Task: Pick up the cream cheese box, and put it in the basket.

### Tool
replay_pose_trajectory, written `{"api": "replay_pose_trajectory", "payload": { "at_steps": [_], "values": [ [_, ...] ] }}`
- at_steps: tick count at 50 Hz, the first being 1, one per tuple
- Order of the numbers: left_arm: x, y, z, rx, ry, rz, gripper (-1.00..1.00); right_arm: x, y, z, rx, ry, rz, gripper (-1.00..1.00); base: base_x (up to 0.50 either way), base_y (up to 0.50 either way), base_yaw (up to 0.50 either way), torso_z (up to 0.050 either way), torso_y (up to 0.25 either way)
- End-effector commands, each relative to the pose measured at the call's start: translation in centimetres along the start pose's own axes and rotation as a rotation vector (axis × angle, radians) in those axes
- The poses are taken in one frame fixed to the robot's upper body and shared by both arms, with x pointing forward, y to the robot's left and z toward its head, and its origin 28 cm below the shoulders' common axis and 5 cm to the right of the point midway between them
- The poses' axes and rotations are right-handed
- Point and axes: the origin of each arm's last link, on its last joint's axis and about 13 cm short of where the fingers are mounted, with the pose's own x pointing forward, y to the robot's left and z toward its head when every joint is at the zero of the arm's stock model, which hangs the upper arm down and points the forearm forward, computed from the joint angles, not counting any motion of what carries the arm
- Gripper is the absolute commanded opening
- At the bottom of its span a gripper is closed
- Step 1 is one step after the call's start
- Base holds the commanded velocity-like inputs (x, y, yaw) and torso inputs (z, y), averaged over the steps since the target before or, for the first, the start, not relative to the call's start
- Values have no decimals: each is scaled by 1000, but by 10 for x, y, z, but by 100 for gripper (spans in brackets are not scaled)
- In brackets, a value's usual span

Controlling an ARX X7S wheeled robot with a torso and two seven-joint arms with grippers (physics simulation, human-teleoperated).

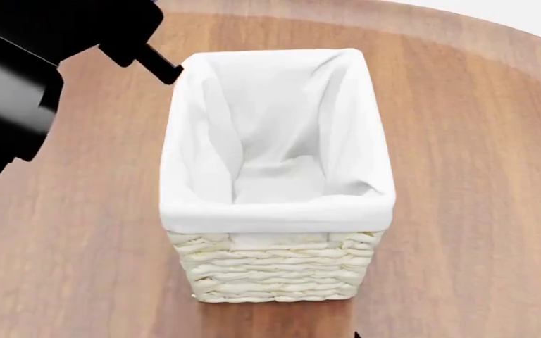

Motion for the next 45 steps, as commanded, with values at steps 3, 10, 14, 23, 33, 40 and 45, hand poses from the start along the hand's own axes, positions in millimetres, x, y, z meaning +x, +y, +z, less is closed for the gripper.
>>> {"api": "replay_pose_trajectory", "payload": {
  "at_steps": [3, 10, 14, 23, 33, 40, 45],
  "values": [
    [-10, -29, 25, 163, 0, -194, -100, -1, 1, 2, 4, -3, 8, 100, 0, 0, 0, 0, 0],
    [-6, -45, 33, 305, 68, -299, -100, -1, 1, 2, 6, -3, 11, 100, 0, 0, 0, 0, 0],
    [1, -56, 30, 360, 95, -368, -100, -2, 0, 5, 11, -8, 10, 100, 0, 0, 0, 0, 0],
    [17, -67, 21, 427, 113, -484, -100, 0, -2, 5, 22, -7, 4, 100, 0, 0, 0, 0, 0],
    [23, -71, 11, 450, 158, -551, -100, -3, 0, 7, 19, -4, 14, 100, 0, 0, 0, 0, 0],
    [31, -69, 1, 449, 177, -561, -100, -6, 1, 9, 25, -2, 23, 100, 0, 0, 0, 0, 2],
    [35, -58, 0, 396, 168, -550, -100, -6, 4, 7, 26, 4, 38, 100, 0, 0, 0, 0, 0]
  ]
}}
